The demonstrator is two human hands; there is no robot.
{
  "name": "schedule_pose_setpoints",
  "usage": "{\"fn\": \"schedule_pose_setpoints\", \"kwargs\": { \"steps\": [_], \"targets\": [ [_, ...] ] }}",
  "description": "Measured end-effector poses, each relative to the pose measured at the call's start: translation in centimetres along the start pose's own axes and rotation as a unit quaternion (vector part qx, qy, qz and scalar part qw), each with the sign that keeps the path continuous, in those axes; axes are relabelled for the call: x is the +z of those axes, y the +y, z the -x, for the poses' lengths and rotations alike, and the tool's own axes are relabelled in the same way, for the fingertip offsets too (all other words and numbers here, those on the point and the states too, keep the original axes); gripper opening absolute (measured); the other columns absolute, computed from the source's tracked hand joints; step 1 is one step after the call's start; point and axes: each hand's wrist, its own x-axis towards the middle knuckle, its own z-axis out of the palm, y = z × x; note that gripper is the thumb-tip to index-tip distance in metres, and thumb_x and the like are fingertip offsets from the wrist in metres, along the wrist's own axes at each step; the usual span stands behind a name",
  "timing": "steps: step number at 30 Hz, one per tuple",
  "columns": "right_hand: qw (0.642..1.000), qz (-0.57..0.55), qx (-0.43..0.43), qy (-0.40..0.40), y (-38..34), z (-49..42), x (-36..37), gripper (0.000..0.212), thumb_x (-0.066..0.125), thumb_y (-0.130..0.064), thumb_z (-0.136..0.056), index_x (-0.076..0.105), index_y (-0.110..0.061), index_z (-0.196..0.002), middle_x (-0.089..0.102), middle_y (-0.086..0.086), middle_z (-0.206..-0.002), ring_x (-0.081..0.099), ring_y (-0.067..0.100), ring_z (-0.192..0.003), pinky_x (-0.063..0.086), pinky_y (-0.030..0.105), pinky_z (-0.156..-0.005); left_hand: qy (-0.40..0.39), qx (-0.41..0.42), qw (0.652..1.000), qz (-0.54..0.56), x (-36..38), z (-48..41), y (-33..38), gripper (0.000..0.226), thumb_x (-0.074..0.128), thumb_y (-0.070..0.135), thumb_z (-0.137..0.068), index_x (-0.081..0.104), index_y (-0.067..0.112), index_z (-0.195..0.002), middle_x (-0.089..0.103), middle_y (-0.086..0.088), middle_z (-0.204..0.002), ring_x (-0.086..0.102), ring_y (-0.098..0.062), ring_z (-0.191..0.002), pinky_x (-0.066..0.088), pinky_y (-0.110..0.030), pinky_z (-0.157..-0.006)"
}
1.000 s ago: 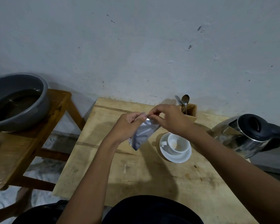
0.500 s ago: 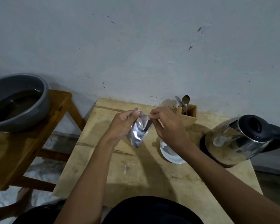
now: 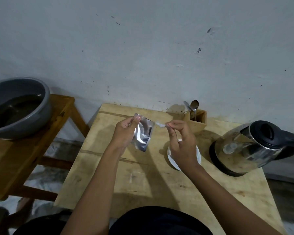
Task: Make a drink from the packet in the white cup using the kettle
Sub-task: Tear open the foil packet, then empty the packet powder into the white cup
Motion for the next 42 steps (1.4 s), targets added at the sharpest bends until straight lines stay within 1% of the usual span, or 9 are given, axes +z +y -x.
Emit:
{"fn": "schedule_pose_setpoints", "kwargs": {
  "steps": [6,9,14,19,24,27,34,37,42],
  "targets": [
    [0.973,-0.087,0.213,0.036,-0.7,0.3,-1.0,0.006,0.056,-0.008,-0.098,0.059,-0.012,-0.095,0.069,0.001,-0.084,0.068,0.004,-0.079,0.052,0.017,-0.074,0.016,-0.011,0.999,0.035,-2.0,-0.2,-1.9,0.041,0.056,0.048,-0.090,0.072,0.010,-0.086,0.067,-0.007,-0.080,0.056,-0.021,-0.073,0.044,-0.031,-0.063],
    [0.939,-0.049,0.334,-0.060,0.8,1.2,0.2,0.013,0.058,-0.021,-0.098,0.064,-0.011,-0.092,0.073,0.001,-0.081,0.071,0.007,-0.075,0.056,0.021,-0.066,0.029,-0.026,0.999,0.036,-2.4,0.1,-2.4,0.035,0.059,0.041,-0.091,0.072,0.009,-0.090,0.065,-0.004,-0.076,0.055,-0.014,-0.069,0.043,-0.028,-0.064],
    [0.880,0.008,0.441,-0.173,4.3,3.9,4.1,0.027,0.057,-0.030,-0.098,0.068,-0.013,-0.079,0.074,0.007,-0.081,0.072,0.024,-0.081,0.057,0.039,-0.082,0.027,-0.047,0.998,0.010,-2.5,1.3,-3.7,0.029,0.058,0.043,-0.091,0.071,0.019,-0.079,0.061,0.002,-0.069,0.052,-0.009,-0.066,0.040,-0.023,-0.061],
    [0.836,0.050,0.504,-0.212,6.1,5.1,6.9,0.032,0.054,-0.025,-0.099,0.071,0.002,-0.094,0.065,0.009,-0.082,0.058,0.021,-0.077,0.044,0.029,-0.073,0.031,-0.063,0.997,0.018,-2.4,2.6,-4.9,0.024,0.060,0.038,-0.091,0.070,0.022,-0.076,0.058,0.010,-0.059,0.049,-0.003,-0.056,0.039,-0.020,-0.057],
    [0.816,0.067,0.534,-0.212,6.8,5.0,7.3,0.037,0.045,-0.029,-0.103,0.066,-0.005,-0.084,0.065,0.010,-0.072,0.059,0.023,-0.066,0.051,0.030,-0.066,0.030,-0.072,0.996,0.032,-2.4,3.2,-5.7,0.030,0.062,0.038,-0.090,0.072,0.011,-0.083,0.062,-0.006,-0.076,0.052,-0.017,-0.072,0.040,-0.030,-0.067],
    [0.821,0.059,0.527,-0.213,7.5,5.0,7.1,0.034,0.042,-0.018,-0.103,0.070,0.000,-0.096,0.069,0.017,-0.091,0.065,0.031,-0.086,0.056,0.043,-0.088,0.030,-0.073,0.996,0.029,-2.2,3.2,-6.0,0.031,0.062,0.039,-0.089,0.071,0.010,-0.083,0.060,-0.006,-0.075,0.051,-0.018,-0.073,0.039,-0.031,-0.069],
    [0.848,-0.042,0.512,-0.130,3.4,4.9,4.0,0.035,0.042,-0.030,-0.102,0.067,-0.010,-0.114,0.069,0.003,-0.115,0.064,0.021,-0.105,0.049,0.040,-0.098,0.020,-0.073,0.996,0.037,-1.1,2.8,-5.7,0.033,0.061,0.044,-0.088,0.070,0.012,-0.085,0.055,-0.002,-0.074,0.048,-0.014,-0.071,0.037,-0.028,-0.066],
    [0.850,-0.164,0.488,-0.111,1.6,5.1,2.1,0.027,0.049,-0.031,-0.101,0.066,-0.015,-0.114,0.071,0.002,-0.112,0.068,0.015,-0.102,0.056,0.034,-0.086,0.022,-0.079,0.996,0.039,0.0,2.9,-5.2,0.031,0.062,0.042,-0.088,0.069,0.014,-0.076,0.054,0.008,-0.063,0.046,-0.006,-0.059,0.037,-0.017,-0.055],
    [0.914,-0.102,0.370,-0.131,1.4,5.4,-0.1,0.010,0.065,-0.018,-0.094,0.071,-0.016,-0.086,0.071,-0.007,-0.077,0.065,0.007,-0.073,0.052,0.027,-0.073,-0.009,-0.059,0.997,0.039,2.7,3.3,-4.7,0.021,0.061,0.031,-0.091,0.069,0.021,-0.075,0.060,0.007,-0.068,0.052,-0.003,-0.061,0.039,-0.006,-0.049]
  ]
}}
